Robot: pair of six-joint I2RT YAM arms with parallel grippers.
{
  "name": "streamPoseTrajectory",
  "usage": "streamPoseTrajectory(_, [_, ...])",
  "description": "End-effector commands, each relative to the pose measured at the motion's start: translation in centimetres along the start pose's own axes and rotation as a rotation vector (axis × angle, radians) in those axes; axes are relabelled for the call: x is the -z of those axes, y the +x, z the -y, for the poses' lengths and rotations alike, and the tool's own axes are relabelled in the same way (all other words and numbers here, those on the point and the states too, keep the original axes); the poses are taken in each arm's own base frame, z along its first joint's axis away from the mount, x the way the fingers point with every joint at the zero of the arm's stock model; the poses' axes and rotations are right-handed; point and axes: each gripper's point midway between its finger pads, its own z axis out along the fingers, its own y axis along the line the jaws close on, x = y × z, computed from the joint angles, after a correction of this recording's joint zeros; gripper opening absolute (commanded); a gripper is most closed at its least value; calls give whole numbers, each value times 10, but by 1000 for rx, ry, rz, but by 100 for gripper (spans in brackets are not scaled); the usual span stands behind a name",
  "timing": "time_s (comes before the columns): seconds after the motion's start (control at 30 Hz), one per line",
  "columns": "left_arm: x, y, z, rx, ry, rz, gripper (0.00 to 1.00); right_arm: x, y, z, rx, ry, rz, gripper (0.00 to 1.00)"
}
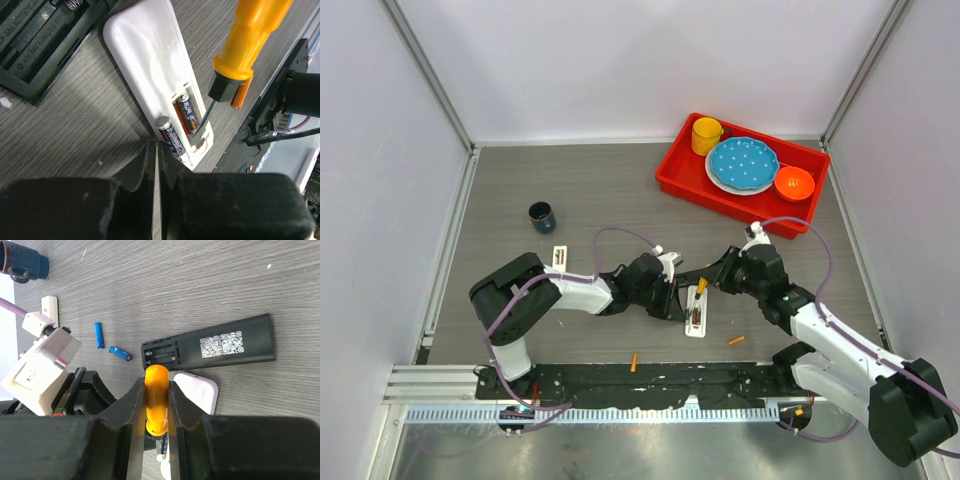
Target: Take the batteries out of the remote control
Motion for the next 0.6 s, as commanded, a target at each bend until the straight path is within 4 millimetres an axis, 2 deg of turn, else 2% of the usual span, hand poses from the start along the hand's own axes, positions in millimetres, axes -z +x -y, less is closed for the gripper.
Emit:
streamPoseTrajectory(0.0, [0, -6, 1, -12, -17, 12, 9, 0, -13, -24, 24, -48, 6, 1])
streamPoseTrajectory(0.07, [3, -7, -1, -14, -32, 16, 9, -4, -8, -21, 22, -35, -15, 1])
streamPoseTrajectory(0.2, [14, -13, -5, -28, -88, 41, 11, -5, -18, -30, 39, -60, 16, 1])
streamPoseTrajectory(0.23, [20, -20, -6, -47, -115, 75, 13, -4, -21, -30, 42, -58, 26, 1])
streamPoseTrajectory(0.27, [25, -20, -10, -53, -148, 72, 18, -3, -24, -32, 48, -60, 37, 1])
streamPoseTrajectory(0.33, [33, -26, -12, -84, -186, 92, 22, -1, -33, -35, 67, -55, 68, 1])
streamPoseTrajectory(0.37, [41, -31, -10, -96, -198, 106, 26, 0, -32, -30, 71, -31, 62, 1])
streamPoseTrajectory(0.47, [47, -36, 5, -128, -160, 113, 28, 5, -42, -30, 96, -8, 93, 1])
streamPoseTrajectory(0.57, [45, -36, 25, -163, -114, 110, 28, 6, -48, -26, 114, 19, 103, 1])
